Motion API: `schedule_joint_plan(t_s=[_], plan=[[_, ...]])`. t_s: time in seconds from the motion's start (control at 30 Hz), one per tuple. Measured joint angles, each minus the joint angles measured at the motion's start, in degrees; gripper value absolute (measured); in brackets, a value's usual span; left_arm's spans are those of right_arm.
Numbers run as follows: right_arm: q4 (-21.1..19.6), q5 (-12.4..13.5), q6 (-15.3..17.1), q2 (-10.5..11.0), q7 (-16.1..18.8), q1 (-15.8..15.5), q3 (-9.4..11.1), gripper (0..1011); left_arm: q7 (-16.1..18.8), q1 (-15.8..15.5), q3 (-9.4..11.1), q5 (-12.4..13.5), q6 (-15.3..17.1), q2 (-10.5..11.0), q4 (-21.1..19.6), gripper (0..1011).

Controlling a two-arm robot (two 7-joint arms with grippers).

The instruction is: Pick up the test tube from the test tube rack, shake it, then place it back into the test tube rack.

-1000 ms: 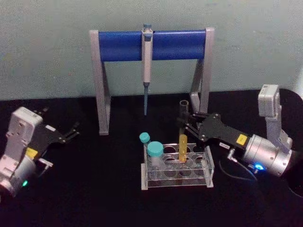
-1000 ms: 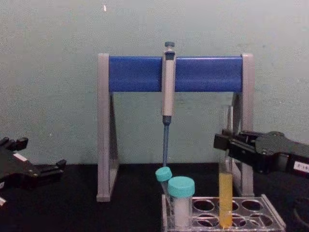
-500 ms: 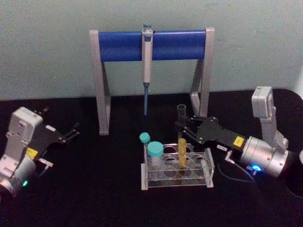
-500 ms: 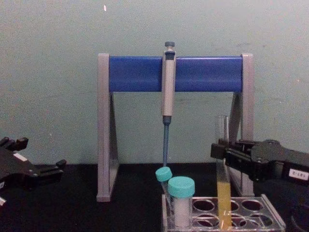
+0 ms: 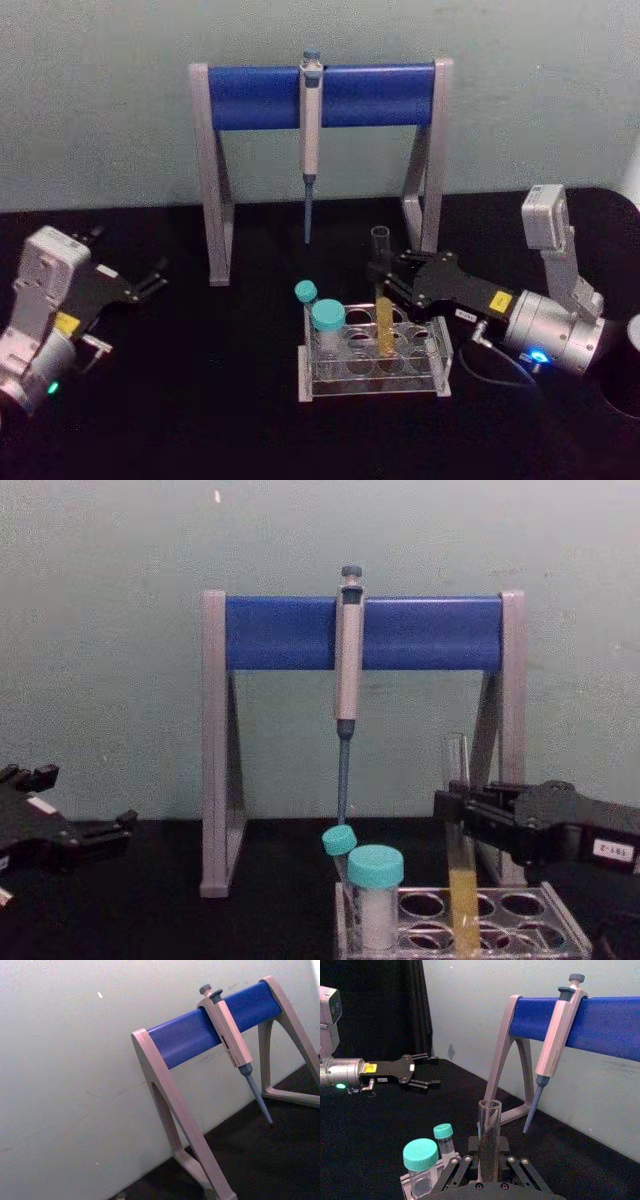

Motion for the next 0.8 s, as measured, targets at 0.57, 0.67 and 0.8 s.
schedule_joint_plan(t_s=[0.57, 0.67, 0.8], plan=[[-0.1, -0.02, 0.36, 0.08, -0.22, 0.03, 0.0, 229, 0.0, 0.0, 0.0, 0.0, 0.0, 0.0, 0.0, 1001], [-0.12, -0.02, 0.34, 0.08, -0.2, 0.02, 0.02, 229, 0.0, 0.0, 0.0, 0.0, 0.0, 0.0, 0.0, 1001], [-0.13, -0.04, 0.32, 0.08, -0.19, 0.0, 0.04, 229, 0.0, 0.0, 0.0, 0.0, 0.0, 0.0, 0.0, 1001]])
